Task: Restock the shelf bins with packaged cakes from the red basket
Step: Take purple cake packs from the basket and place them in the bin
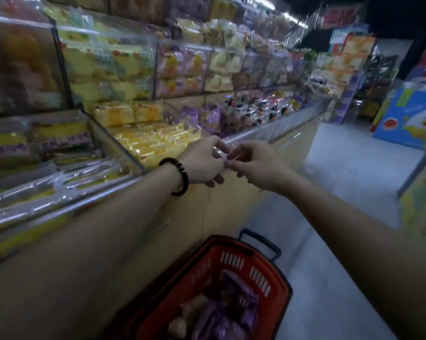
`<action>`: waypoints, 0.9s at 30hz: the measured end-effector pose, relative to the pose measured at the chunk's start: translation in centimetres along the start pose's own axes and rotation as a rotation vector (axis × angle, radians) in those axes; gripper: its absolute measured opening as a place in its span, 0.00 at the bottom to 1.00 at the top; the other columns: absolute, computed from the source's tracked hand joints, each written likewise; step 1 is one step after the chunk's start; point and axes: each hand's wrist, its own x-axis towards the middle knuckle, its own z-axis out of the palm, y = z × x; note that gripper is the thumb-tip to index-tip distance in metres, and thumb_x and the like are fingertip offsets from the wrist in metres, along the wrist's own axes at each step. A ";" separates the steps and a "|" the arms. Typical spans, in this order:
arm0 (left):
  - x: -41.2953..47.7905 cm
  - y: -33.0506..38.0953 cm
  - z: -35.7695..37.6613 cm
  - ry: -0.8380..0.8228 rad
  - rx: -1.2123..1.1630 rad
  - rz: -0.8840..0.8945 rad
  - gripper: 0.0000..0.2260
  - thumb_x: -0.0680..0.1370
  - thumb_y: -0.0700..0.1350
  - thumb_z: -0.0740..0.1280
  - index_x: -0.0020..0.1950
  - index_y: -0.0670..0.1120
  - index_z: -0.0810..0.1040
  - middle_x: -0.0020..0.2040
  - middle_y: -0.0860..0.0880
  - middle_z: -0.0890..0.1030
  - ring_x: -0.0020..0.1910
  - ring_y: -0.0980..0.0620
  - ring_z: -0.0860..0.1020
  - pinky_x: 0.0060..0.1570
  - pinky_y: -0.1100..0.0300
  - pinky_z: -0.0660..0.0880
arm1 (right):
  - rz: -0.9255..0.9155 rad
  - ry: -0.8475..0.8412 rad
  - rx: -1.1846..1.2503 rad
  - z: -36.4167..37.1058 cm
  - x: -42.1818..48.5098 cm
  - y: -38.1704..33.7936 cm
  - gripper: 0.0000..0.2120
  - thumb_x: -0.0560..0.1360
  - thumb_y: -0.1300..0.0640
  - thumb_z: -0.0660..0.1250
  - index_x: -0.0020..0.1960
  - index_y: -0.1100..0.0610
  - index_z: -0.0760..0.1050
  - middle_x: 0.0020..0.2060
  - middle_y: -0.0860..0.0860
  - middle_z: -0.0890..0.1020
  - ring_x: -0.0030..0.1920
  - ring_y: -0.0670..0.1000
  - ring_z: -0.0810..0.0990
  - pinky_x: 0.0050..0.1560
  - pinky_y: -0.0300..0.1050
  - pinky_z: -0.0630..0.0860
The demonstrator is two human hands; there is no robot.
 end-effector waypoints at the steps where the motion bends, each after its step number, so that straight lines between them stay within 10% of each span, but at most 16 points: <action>1: -1.4 -0.9 0.6 -0.032 0.015 -0.015 0.10 0.83 0.44 0.66 0.65 0.49 0.73 0.55 0.47 0.82 0.40 0.51 0.87 0.39 0.50 0.85 | 0.020 -0.032 -0.001 0.6 -1.6 0.3 0.03 0.78 0.51 0.74 0.49 0.50 0.82 0.39 0.49 0.85 0.40 0.48 0.85 0.36 0.45 0.78; 18: -8.5 -23.0 17.6 -0.585 0.407 -0.240 0.09 0.79 0.49 0.73 0.59 0.53 0.84 0.40 0.59 0.78 0.40 0.57 0.79 0.35 0.65 0.74 | 0.453 -0.483 -0.366 17.4 -16.1 20.0 0.16 0.76 0.48 0.75 0.57 0.58 0.84 0.54 0.57 0.86 0.55 0.58 0.83 0.55 0.51 0.80; 27: -8.6 -30.0 24.4 -0.741 0.564 -0.311 0.19 0.82 0.45 0.62 0.73 0.59 0.75 0.72 0.44 0.74 0.67 0.43 0.76 0.64 0.62 0.70 | 0.533 -0.627 -0.493 22.6 -13.6 26.8 0.32 0.74 0.50 0.77 0.72 0.59 0.68 0.66 0.62 0.76 0.64 0.63 0.78 0.59 0.54 0.77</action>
